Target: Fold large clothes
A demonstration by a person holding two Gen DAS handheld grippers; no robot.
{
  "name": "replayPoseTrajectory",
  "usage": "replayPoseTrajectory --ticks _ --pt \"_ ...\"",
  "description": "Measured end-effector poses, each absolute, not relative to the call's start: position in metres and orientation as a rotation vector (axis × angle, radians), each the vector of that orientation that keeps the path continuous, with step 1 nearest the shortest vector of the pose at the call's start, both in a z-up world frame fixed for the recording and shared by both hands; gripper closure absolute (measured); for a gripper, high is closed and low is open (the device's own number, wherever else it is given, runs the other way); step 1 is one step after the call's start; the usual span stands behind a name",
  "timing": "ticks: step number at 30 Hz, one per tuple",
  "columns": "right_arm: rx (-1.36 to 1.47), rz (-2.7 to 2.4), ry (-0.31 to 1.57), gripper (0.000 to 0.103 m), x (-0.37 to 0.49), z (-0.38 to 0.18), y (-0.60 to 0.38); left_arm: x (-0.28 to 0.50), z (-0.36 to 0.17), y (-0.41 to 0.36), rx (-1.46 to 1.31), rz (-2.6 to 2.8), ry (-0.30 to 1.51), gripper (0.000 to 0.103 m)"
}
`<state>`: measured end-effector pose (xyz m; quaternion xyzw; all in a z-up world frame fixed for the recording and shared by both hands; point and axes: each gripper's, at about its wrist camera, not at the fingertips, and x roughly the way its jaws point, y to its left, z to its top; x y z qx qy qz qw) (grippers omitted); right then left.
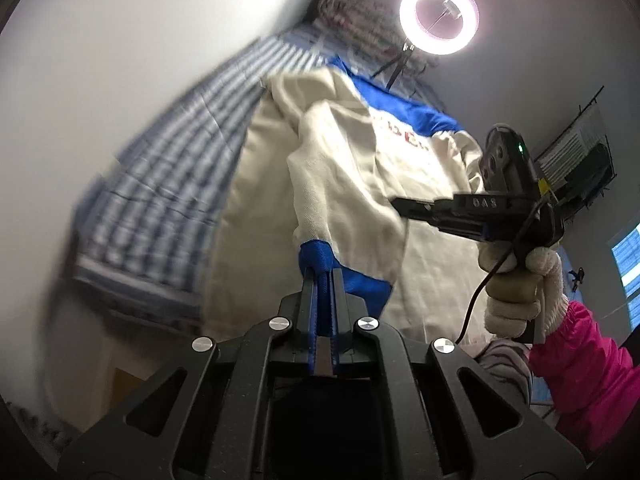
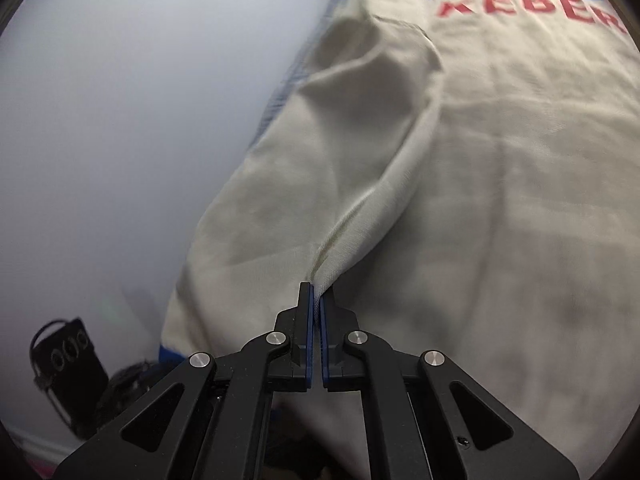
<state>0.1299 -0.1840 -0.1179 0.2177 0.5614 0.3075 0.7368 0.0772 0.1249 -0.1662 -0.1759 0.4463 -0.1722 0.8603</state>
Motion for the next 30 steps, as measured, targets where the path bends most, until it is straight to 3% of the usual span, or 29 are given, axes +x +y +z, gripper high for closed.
replayPoseTrajectory --ticks 4,6,9,10,11,13,16,18,24,26,30 --pt "0.163 0.626 1.281 0.101 0.097 -0.116 -0.168 0.068 -0.184 0.112 -0.293 -0.4 1.013 0.1" --pt "0.057 0.601 1.314 0.094 0.09 -0.117 -0.164 0.067 -0.205 0.102 -0.254 -0.408 1.086 0.099" --pt "-0.011 0.574 1.284 0.094 0.089 -0.093 -0.175 0.064 -0.218 0.108 -0.296 -0.407 1.117 0.073" --pt "-0.008 0.579 1.262 0.094 0.09 -0.08 -0.182 0.064 -0.217 0.116 -0.327 -0.395 1.094 0.057" --pt "-0.008 0.583 1.247 0.094 0.095 -0.077 -0.184 0.063 -0.216 0.121 -0.344 -0.386 1.076 0.047" --pt "-0.01 0.592 1.189 0.093 0.105 -0.05 -0.19 0.065 -0.216 0.128 -0.374 -0.376 1.058 0.047" --pt "-0.025 0.588 1.102 0.076 0.153 -0.04 -0.185 0.076 -0.228 0.128 -0.392 -0.382 1.075 0.047" --pt "-0.029 0.596 1.053 0.066 0.199 -0.067 -0.157 0.083 -0.238 0.125 -0.417 -0.401 1.103 0.047" --pt "-0.05 0.587 1.016 0.064 0.275 -0.081 -0.109 0.089 -0.253 0.111 -0.439 -0.431 1.131 0.049" --pt "-0.067 0.582 1.02 0.064 0.29 -0.088 -0.096 0.09 -0.256 0.11 -0.451 -0.44 1.137 0.065" --pt "-0.081 0.571 1.067 0.064 0.324 -0.108 -0.063 0.093 -0.262 0.111 -0.472 -0.447 1.149 0.084"
